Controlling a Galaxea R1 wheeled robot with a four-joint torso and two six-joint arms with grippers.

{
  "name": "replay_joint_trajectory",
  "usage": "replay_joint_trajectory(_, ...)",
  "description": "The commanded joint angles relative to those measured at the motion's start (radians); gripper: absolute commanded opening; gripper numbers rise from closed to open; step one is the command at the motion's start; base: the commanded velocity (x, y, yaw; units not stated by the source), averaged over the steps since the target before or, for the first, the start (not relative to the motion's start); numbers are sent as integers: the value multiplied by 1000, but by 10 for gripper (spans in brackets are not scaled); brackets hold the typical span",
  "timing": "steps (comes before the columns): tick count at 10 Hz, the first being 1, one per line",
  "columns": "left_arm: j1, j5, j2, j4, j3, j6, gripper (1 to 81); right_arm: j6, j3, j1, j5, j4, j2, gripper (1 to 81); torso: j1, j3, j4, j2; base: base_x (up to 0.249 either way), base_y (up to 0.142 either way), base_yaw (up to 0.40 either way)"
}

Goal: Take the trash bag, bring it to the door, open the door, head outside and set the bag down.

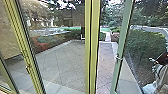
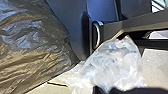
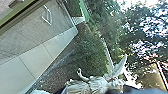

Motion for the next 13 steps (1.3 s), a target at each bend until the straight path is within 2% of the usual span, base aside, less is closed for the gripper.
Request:
replay_joint_trajectory(1,-33,79,-3,-12,4,5,10,12,-186,161,-30,-11,-39,811,0,0,0,0,0,0,0)
replay_joint_trajectory(3,-31,79,-3,-12,4,5,10,12,-199,164,-29,9,-39,811,0,0,0,0,0,0,0)
replay_joint_trajectory(5,-27,79,-5,-14,4,5,10,12,-199,168,-26,58,-33,811,0,0,0,0,0,0,0)
replay_joint_trajectory(8,-25,77,-8,-14,4,5,10,8,-170,173,-55,222,-27,811,0,0,0,0,0,0,0)
replay_joint_trajectory(9,-23,77,-9,-14,4,5,10,8,-148,179,-97,288,-27,811,0,0,0,0,0,0,0)
replay_joint_trajectory(10,-23,77,-9,-14,4,5,10,8,-89,193,-174,365,-29,811,0,0,0,0,0,0,0)
replay_joint_trajectory(11,-22,77,-9,-12,4,5,10,8,2,205,-286,461,-35,811,0,0,0,0,0,0,0)
replay_joint_trajectory(13,-23,77,-9,-12,4,5,10,21,157,236,-460,668,-41,811,0,0,0,0,0,0,0)
